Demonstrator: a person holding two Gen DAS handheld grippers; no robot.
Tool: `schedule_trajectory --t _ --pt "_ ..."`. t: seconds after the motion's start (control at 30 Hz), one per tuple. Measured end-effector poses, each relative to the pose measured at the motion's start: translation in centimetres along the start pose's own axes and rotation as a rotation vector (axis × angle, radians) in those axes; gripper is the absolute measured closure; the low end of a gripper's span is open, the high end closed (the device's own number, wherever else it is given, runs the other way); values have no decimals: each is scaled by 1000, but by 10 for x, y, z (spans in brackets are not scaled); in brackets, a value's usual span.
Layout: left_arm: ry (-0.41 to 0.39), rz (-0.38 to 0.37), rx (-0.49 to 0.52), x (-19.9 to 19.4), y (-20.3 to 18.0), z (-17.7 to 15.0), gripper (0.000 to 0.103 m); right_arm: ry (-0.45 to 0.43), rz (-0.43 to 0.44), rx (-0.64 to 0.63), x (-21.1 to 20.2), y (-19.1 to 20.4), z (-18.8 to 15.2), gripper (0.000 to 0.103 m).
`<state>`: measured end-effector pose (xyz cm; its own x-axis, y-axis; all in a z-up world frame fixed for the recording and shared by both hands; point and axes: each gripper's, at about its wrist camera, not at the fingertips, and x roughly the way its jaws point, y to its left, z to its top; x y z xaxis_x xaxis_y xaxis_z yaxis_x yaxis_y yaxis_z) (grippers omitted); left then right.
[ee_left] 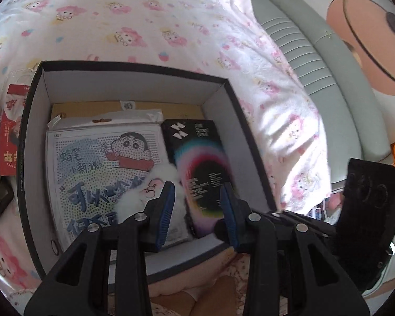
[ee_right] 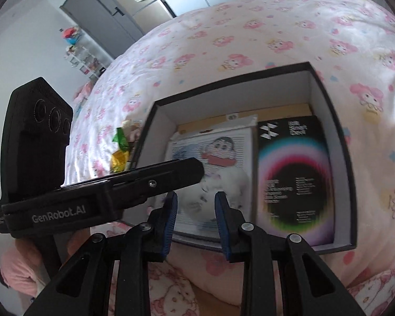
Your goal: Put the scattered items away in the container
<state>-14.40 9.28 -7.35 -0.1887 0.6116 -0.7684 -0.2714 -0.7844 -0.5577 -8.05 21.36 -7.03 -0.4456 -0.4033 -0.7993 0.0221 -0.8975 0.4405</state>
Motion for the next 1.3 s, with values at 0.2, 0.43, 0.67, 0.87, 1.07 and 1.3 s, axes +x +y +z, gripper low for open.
schedule_trajectory --t 0.2,0.43,0.67,0.87,1.07,1.3 --pt "-48 -15 -89 3 37 -12 68 26 -21 58 7 -28 0 77" --pt "-66 -32 -201 -11 73 -22 63 39 0 89 26 -27 11 77" --pt "61 -91 -220 9 71 -28 57 69 -62 76 50 -27 29 77" --pt "72 -77 -224 10 70 -34 71 116 -46 135 75 -32 29 77" --pt "93 -39 -201 12 67 -35 67 126 -67 158 89 -36 30 74" --pt "111 -117 -285 13 81 -41 59 38 -88 255 79 -43 31 69"
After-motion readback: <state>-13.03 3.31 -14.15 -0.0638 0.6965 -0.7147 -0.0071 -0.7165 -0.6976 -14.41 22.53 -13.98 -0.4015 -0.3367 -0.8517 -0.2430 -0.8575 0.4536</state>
